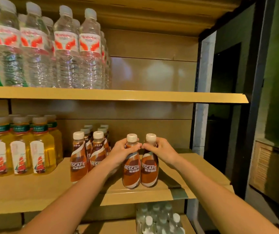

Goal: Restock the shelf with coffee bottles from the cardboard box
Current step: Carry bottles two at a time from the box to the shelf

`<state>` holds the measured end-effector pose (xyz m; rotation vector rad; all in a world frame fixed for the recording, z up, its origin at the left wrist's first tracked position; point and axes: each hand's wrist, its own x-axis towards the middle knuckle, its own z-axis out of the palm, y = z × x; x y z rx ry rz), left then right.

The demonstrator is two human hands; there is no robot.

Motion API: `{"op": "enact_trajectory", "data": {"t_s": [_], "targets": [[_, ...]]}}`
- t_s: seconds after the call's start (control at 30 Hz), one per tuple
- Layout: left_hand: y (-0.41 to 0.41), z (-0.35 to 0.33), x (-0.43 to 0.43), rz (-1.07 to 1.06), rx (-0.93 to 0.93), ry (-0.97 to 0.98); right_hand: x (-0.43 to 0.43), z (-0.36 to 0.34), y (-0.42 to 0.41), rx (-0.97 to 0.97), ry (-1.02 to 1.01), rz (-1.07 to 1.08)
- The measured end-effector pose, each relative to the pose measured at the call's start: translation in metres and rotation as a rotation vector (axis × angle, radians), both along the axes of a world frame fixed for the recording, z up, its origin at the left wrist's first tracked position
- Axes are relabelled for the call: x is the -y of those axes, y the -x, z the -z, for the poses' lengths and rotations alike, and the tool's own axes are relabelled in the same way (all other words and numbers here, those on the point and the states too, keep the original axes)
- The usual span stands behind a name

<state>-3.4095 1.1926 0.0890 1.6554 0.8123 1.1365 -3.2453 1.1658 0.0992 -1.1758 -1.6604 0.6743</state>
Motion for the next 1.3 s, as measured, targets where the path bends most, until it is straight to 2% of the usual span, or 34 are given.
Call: {"op": "enact_trajectory", "data": {"t_s": [0.27,0.37,0.43,0.6,0.73,1.0,1.3], "targets": [[-0.008,0.005,-0.009,0.02,0.031,0.033,-0.013,0.01,-0.004,-0.101,0.027,-0.045],[-0.005,0.015,-0.003,-0.088,0.104,0.047,-0.005,0.02,-0.008,-0.18,0.044,-0.03],[-0.003,0.034,0.009,-0.232,0.087,0.024,0.003,0.039,-0.013,-0.23,0.053,-0.013],[-0.009,0.092,0.022,-0.401,-0.167,-0.088,0.009,0.091,-0.016,-0.058,0.058,0.074],[-0.014,0.1,0.011,-0.514,-0.376,-0.207,0.001,0.102,-0.01,0.077,-0.007,0.177],[-0.018,0.096,-0.028,-0.536,-0.544,-0.193,-0.038,0.099,-0.012,0.205,0.056,0.245],[-0.028,0.093,-0.094,-0.474,-0.543,-0.046,-0.102,0.093,-0.014,0.267,0.142,0.302]]}}
